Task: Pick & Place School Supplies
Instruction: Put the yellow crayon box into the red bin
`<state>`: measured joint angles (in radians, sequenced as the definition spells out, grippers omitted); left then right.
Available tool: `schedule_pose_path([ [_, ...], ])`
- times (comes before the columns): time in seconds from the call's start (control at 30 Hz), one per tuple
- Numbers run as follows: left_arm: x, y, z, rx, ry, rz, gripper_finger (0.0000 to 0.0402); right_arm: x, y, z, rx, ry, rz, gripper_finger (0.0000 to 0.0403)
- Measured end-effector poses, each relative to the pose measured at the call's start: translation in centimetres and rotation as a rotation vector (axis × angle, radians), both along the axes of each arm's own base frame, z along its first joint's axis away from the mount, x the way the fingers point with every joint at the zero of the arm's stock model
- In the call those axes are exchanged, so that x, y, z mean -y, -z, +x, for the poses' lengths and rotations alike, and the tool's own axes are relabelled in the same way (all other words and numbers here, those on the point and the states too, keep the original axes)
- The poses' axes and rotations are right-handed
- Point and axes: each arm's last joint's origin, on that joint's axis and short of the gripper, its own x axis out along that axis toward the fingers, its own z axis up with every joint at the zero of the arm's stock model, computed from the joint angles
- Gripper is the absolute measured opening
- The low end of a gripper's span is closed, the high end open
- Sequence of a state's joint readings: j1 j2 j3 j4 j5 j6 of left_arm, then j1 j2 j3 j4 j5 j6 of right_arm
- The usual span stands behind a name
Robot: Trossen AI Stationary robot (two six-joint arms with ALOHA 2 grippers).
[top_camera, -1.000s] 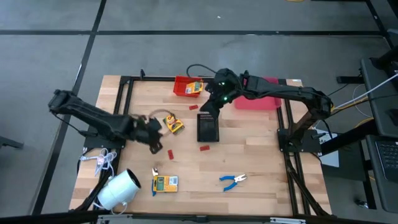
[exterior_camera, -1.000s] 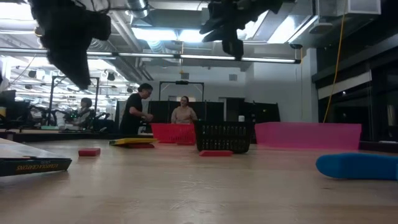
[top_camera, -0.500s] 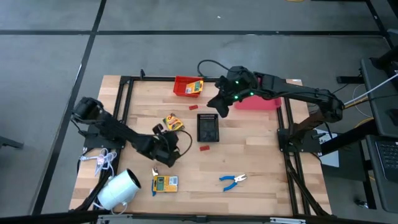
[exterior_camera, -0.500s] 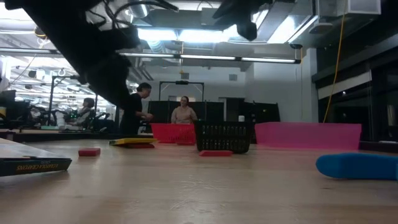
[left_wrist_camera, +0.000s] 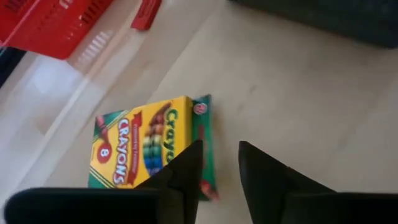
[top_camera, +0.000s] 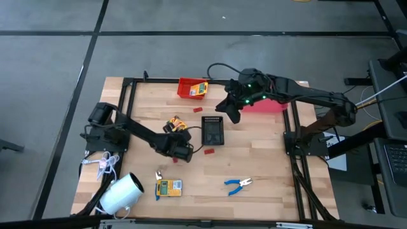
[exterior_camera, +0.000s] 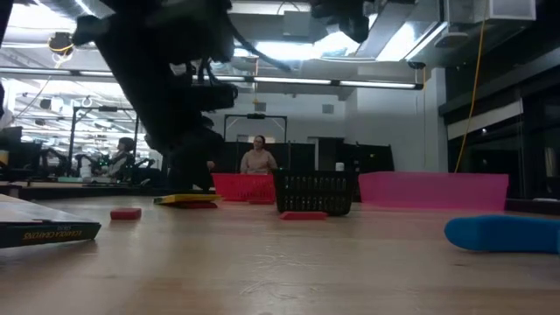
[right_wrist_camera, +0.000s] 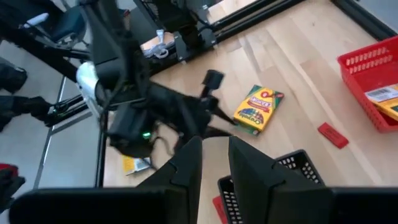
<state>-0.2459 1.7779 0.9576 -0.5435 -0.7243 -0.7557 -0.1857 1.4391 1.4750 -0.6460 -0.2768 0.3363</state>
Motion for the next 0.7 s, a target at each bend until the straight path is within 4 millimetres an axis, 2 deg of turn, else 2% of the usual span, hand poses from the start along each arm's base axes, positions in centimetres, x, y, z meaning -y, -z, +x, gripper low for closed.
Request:
schedule_pose_path([
  [0.2,-1.3,0.2,0.2,-0.017,-0.029,-0.034,0.0084,-0.9,-0.3,-0.4,-0.004,-0.019,0.009,0.0084],
  [0.47,-1.1,0.3,0.2,-0.021,-0.023,-0.049,0.0096,-2.1,-0.5,-0.5,0.001,-0.032,-0.003,0.0084],
  [0.7,-0.8,0.4,0.3,-0.013,-0.018,-0.057,0.0102,-2.1,-0.6,-0.6,0.005,-0.032,-0.004,0.0084],
])
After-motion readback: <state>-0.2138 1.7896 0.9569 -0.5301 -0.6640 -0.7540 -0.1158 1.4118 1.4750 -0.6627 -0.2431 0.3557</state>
